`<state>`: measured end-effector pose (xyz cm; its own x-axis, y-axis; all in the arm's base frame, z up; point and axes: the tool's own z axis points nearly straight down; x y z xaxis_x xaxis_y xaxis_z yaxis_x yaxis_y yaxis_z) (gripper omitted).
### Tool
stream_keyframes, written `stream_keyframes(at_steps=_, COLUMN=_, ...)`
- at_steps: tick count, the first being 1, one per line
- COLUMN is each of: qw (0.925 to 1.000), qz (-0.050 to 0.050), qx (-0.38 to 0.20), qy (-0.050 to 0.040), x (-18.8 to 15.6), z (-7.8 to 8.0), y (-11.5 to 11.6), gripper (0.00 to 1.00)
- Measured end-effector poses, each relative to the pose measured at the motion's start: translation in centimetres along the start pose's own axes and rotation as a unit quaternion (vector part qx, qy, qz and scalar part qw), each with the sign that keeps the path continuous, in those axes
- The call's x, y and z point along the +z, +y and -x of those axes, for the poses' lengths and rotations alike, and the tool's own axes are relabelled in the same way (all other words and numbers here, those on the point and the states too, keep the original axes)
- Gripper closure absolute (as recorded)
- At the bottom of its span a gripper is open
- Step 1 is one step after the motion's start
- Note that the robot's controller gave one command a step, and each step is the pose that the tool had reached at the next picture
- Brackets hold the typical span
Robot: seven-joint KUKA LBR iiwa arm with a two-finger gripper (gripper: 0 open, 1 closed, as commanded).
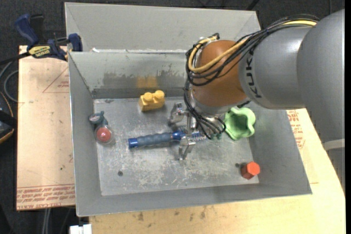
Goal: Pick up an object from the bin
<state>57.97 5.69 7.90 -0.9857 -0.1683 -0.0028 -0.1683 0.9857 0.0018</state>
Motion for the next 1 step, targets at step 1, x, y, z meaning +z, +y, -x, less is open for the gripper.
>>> stream_keyframes(at_steps=1, qw=1.0, qz=0.0, qx=0.001, qy=0.0001, x=-0.06, z=0.08, y=0.03, gripper=0.0)
